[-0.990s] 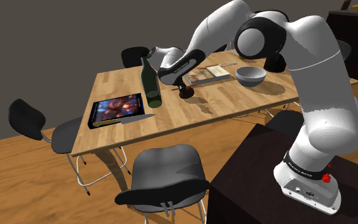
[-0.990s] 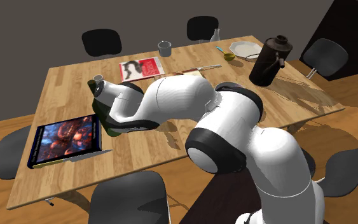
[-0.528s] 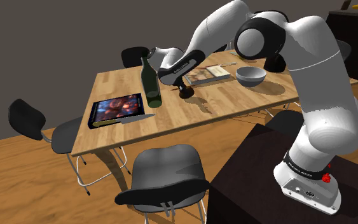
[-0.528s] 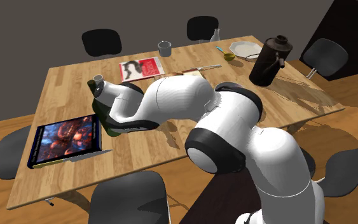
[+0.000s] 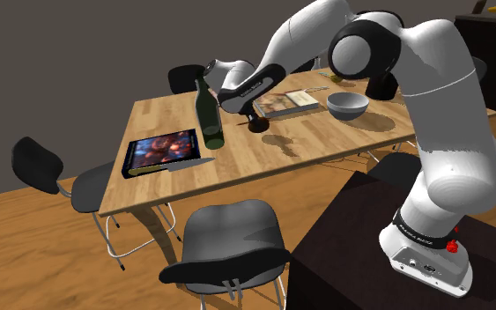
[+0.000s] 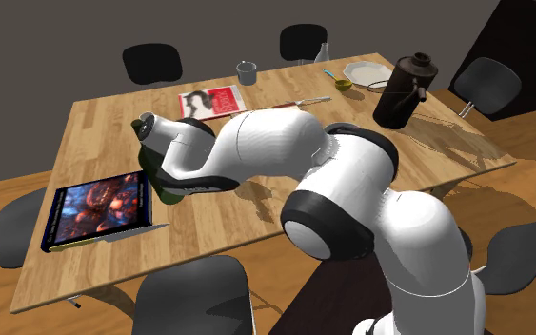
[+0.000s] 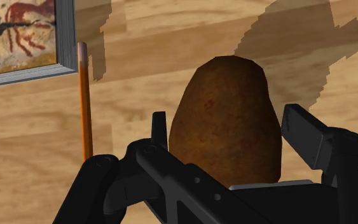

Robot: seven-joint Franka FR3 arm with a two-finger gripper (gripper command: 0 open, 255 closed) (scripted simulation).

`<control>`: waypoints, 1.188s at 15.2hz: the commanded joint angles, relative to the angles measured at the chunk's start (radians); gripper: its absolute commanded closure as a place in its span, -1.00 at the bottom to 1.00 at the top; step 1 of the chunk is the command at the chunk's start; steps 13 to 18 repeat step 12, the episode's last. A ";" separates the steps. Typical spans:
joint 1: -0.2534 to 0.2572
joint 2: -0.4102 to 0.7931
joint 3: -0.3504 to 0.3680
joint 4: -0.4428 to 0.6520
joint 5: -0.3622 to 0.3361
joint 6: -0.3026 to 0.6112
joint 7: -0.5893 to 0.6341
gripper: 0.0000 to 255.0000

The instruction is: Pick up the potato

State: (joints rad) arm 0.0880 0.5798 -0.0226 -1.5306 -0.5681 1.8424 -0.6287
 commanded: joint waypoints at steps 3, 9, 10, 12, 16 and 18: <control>0.003 -0.023 0.002 0.017 0.006 -0.037 -0.019 1.00; 0.005 -0.053 0.003 0.049 0.012 -0.091 -0.050 1.00; 0.006 -0.057 0.003 0.056 0.013 -0.100 -0.055 1.00; 0.006 -0.058 0.003 0.057 0.014 -0.102 -0.056 1.00; 0.006 -0.058 0.003 0.057 0.014 -0.102 -0.056 1.00; 0.006 -0.058 0.003 0.057 0.014 -0.102 -0.056 1.00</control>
